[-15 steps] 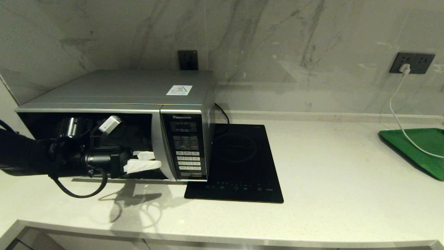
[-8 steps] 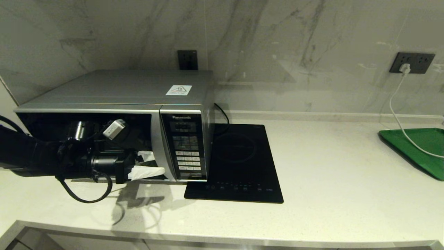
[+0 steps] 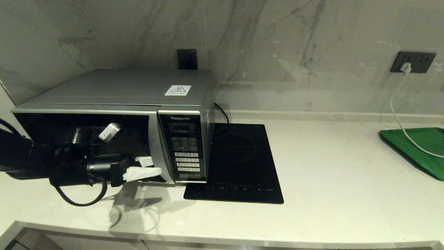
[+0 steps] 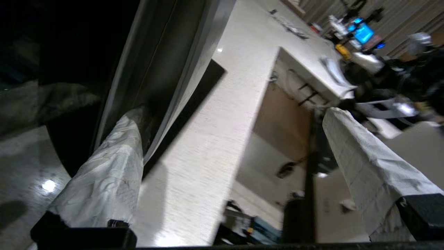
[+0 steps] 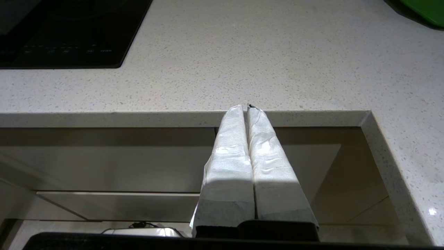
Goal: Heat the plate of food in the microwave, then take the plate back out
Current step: Open the microwave oven
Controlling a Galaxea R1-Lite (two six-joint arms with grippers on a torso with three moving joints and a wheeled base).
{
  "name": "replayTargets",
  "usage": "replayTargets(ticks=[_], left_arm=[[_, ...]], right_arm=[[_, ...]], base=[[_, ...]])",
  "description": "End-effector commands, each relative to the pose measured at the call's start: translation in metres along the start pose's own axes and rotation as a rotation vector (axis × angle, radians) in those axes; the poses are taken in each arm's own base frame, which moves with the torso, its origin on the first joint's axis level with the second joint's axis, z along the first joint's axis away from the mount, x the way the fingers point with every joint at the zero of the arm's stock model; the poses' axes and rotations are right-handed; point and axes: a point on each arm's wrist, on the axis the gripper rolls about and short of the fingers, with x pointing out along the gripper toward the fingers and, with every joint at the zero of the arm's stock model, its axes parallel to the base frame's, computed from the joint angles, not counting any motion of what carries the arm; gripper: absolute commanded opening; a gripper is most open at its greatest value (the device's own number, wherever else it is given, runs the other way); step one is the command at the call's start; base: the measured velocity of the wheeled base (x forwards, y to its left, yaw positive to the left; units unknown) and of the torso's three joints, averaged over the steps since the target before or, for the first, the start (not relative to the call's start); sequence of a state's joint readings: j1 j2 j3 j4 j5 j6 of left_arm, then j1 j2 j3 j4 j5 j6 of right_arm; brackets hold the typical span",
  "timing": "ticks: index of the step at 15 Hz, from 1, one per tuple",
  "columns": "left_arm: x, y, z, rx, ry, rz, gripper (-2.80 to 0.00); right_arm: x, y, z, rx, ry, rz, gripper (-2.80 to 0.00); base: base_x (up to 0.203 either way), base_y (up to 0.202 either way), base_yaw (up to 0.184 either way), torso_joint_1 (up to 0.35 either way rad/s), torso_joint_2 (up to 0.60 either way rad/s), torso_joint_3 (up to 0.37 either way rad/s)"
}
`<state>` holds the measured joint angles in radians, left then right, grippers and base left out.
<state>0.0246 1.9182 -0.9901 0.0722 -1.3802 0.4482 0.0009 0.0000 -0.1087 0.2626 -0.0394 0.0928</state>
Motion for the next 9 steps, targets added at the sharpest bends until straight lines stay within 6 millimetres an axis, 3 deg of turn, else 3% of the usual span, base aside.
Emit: replayTargets(ticks=[1,5,9], left_arm=[[-0.009,-0.008,-0.005,-0.122,-0.014,-0.011,0.0],[-0.023,-0.002,-0.014,-0.165,-0.039,0.028,0.0],[-0.059,-0.012,-0.027,-0.2,-0.109,0.13,0.0]], right_arm=[[0.0,0.0,0.0,0.001,0.001,0.0,-2.8],[0.0,0.0,0.0,0.001,0.001,0.002,-2.8],[0.0,0.0,0.0,0.001,0.001,0.0,-2.8]], base=[[0.0,0.0,0.0,0.0,0.0,0.0],[0.0,0.0,0.0,0.0,0.0,0.0],[0.0,0.0,0.0,0.0,0.0,0.0]])
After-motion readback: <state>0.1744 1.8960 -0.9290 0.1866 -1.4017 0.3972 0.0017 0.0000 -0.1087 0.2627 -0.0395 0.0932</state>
